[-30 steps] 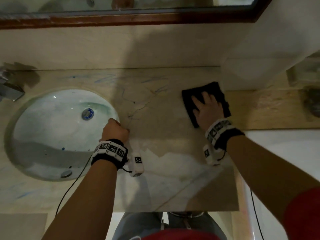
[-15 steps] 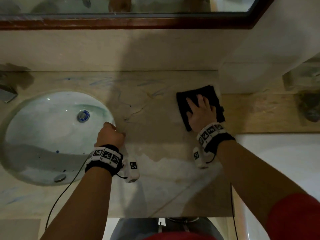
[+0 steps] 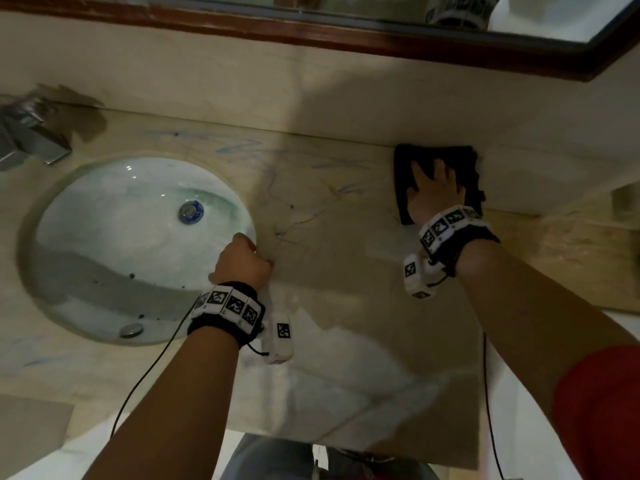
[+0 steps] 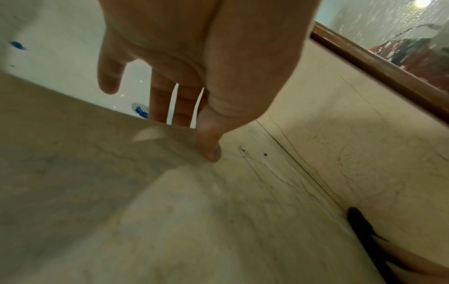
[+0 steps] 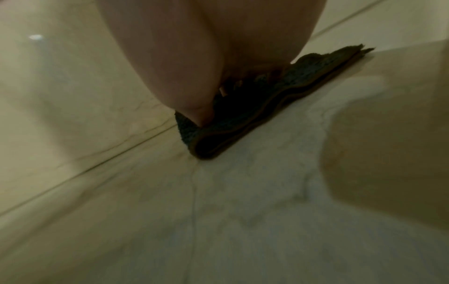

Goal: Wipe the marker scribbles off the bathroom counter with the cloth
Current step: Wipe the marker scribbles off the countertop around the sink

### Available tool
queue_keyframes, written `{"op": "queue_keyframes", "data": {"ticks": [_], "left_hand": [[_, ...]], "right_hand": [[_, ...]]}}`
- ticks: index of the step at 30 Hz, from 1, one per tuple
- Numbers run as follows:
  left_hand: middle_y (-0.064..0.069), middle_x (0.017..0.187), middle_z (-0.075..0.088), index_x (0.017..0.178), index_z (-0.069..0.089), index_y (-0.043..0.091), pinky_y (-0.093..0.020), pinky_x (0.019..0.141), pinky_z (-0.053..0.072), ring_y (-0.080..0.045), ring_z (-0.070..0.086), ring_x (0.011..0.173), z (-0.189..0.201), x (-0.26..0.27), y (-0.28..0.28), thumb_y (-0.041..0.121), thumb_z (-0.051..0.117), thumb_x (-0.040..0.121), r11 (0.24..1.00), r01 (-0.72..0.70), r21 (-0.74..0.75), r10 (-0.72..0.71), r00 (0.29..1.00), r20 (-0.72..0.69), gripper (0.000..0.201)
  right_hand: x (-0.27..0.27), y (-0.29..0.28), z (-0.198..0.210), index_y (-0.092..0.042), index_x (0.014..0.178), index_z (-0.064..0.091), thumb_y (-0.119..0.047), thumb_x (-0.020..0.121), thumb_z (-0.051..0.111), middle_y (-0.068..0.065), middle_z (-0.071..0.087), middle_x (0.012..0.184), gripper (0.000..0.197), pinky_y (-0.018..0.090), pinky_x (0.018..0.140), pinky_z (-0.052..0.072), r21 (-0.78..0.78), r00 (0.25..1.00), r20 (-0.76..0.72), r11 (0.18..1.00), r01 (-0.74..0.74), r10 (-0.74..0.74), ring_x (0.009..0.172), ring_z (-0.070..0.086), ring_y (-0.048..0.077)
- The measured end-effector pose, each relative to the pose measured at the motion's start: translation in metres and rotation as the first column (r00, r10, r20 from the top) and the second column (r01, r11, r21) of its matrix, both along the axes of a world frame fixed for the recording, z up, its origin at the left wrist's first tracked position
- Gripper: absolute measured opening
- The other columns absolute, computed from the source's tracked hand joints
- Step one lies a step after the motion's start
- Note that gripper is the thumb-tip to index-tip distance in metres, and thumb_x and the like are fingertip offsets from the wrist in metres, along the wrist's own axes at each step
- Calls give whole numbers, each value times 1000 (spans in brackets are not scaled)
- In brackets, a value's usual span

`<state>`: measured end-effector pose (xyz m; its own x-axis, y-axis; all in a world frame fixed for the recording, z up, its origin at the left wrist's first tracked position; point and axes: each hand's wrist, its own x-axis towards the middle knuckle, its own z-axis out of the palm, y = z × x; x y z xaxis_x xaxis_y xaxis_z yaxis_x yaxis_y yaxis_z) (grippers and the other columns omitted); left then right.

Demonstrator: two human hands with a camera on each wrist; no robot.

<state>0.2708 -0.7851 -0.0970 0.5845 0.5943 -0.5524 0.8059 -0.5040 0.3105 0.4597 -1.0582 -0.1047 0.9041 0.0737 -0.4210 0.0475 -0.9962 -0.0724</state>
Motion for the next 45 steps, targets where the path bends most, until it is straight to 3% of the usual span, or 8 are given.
{"op": "queue_keyframes", "data": {"ticks": [6,10,18,24,30,37,42,45], "left_hand": [[-8,104,59,98,46,21,-49,94,46,-32,57,100,0,-1,-1,28,70,76,1000,3,1,-3,1000,5,33],[-8,106,61,99,46,22,-48,94,46,-32,58,100,2,-1,-2,29,72,76,1000,1,-18,-1,1000,-4,35],[-6,105,61,99,47,23,-48,95,45,-30,58,101,0,0,1,32,72,75,1000,-9,-11,8,1000,-15,35],[-3,107,59,97,44,26,-48,95,44,-28,57,102,-5,-1,3,31,71,76,1000,-6,-18,6,1000,-17,35],[-3,105,60,96,43,26,-48,95,45,-29,58,100,-7,-1,5,33,71,76,1000,8,-23,-9,1000,-22,36],[-5,111,59,100,44,25,-47,97,43,-28,56,105,-2,1,4,34,72,77,1000,6,-27,-7,999,-32,37],[-6,110,60,98,44,24,-48,96,43,-29,57,104,-3,0,4,30,71,77,999,-1,-32,1,1000,-16,35],[-4,110,59,99,44,24,-48,97,42,-28,57,103,-3,-1,5,30,70,78,999,6,-38,-7,1000,-11,34]], "right_hand": [[-74,23,-4,-36,151,21,-35,100,36,5,11,161,54,51,115,18,67,943,94,943,-327,321,146,11,31],[-94,18,2,-37,152,18,-39,100,35,0,6,162,54,48,117,13,79,923,39,920,-384,382,148,5,25],[-34,-7,-3,-38,152,16,-45,100,31,0,6,162,55,51,116,19,12,993,43,994,-109,108,147,8,27],[3,10,-4,-38,153,10,-37,102,32,3,-2,163,56,55,117,13,-21,998,-2,998,55,-55,148,3,28],[-73,47,-7,-36,152,18,-34,101,34,5,7,162,53,53,117,13,40,930,96,933,-359,354,148,7,29],[-30,74,-9,-40,151,14,-37,100,34,1,3,162,55,54,117,13,29,925,34,925,-378,377,148,5,27],[-97,48,-9,-37,152,17,-34,100,37,3,8,162,56,54,117,14,51,874,106,875,-481,474,148,7,28],[-91,54,-10,-39,152,15,-35,99,37,0,6,161,57,55,117,13,45,882,88,883,-467,463,148,6,26]]}}
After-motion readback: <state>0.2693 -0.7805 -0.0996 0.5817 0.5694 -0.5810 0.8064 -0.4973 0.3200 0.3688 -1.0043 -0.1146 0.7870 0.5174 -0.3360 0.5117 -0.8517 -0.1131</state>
